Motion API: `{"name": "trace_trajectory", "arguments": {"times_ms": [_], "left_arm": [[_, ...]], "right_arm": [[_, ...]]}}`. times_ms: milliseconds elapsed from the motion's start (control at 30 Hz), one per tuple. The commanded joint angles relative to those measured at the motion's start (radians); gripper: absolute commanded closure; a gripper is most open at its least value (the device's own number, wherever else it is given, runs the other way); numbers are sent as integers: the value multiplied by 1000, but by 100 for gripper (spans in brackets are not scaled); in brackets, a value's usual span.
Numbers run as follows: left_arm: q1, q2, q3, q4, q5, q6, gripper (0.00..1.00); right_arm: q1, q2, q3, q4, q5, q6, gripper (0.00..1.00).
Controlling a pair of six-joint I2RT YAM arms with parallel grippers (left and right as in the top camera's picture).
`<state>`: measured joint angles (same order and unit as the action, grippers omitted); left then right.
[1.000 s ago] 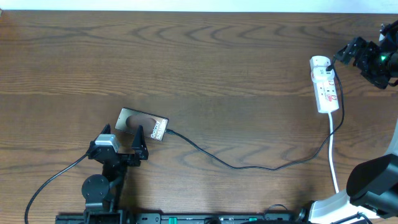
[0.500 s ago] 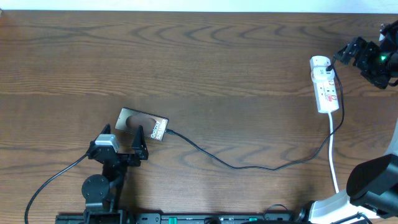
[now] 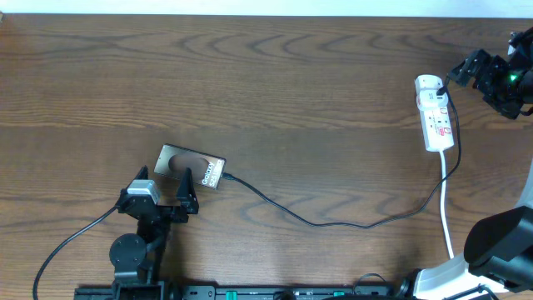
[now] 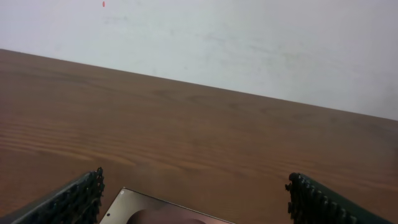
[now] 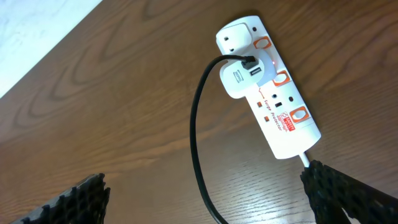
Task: Plug charger to phone and switch on socket
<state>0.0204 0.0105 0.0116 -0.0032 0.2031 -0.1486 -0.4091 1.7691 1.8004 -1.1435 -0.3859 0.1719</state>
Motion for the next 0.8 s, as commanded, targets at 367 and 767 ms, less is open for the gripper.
{"name": "trace_trajectory", "arguments": {"times_ms": [367, 767], "left_arm": [[-4, -6, -8, -49, 5, 21, 7], [-4, -6, -8, -49, 5, 21, 7]], "right_arm": [[87, -64, -59, 151, 66, -32, 1], [466, -534, -740, 905, 193, -336, 1]]}}
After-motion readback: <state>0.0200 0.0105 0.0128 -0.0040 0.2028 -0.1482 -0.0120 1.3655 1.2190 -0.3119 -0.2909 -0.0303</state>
